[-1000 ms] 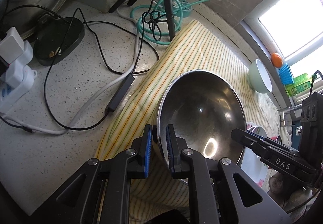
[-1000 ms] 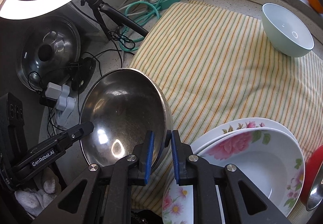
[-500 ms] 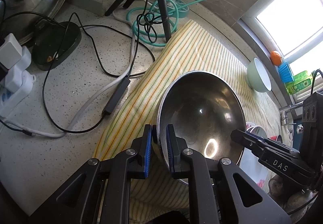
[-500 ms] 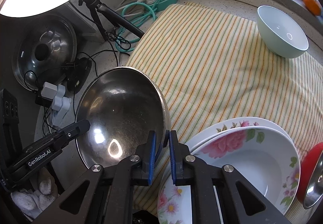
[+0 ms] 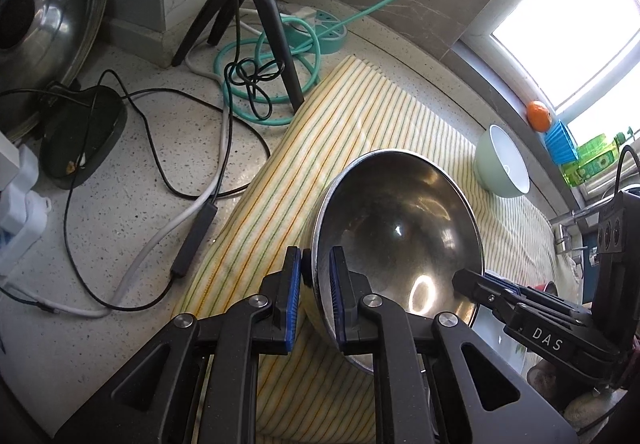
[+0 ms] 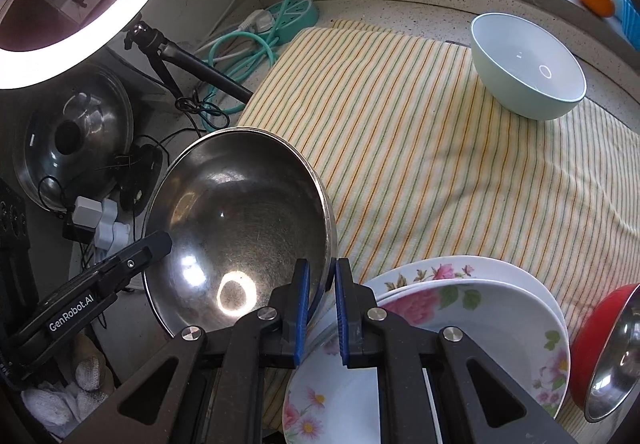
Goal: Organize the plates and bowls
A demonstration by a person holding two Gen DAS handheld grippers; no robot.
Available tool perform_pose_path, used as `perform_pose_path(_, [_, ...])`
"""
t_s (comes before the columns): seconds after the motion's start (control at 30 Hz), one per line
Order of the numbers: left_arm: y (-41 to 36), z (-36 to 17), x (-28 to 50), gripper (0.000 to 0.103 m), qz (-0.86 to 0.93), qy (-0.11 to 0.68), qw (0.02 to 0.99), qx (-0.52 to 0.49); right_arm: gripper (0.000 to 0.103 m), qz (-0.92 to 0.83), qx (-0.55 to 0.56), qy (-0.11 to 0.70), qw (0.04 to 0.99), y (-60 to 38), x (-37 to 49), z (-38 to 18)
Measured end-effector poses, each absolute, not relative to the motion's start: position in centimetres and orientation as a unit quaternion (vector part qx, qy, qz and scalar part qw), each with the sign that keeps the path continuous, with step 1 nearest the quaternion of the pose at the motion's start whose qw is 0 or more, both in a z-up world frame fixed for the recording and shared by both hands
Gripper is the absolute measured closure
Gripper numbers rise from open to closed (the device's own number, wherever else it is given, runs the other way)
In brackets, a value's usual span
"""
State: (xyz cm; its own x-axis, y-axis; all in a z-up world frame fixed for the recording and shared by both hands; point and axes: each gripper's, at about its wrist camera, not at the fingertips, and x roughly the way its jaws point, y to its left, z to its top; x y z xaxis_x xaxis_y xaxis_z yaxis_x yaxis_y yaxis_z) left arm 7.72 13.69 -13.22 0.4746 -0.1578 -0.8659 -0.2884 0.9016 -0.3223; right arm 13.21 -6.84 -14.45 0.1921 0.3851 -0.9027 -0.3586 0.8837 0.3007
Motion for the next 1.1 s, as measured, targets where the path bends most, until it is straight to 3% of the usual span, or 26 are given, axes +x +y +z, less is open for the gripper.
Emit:
perform_pose_path(0.77, [12.8,-13.9,10.9,0.091,0.018,0.517,0.83,-0.206,0.092,0.217,0.04,0.591,0.776,-8.6,15.9,-15.1])
perform_pose_path(1.1, [13.5,-12.8,10.1,0.091,0.031,0.502,0.842,-0.195,0.087,0.21,0.042,0.585,0.782,-9.0,15.7,-14.7])
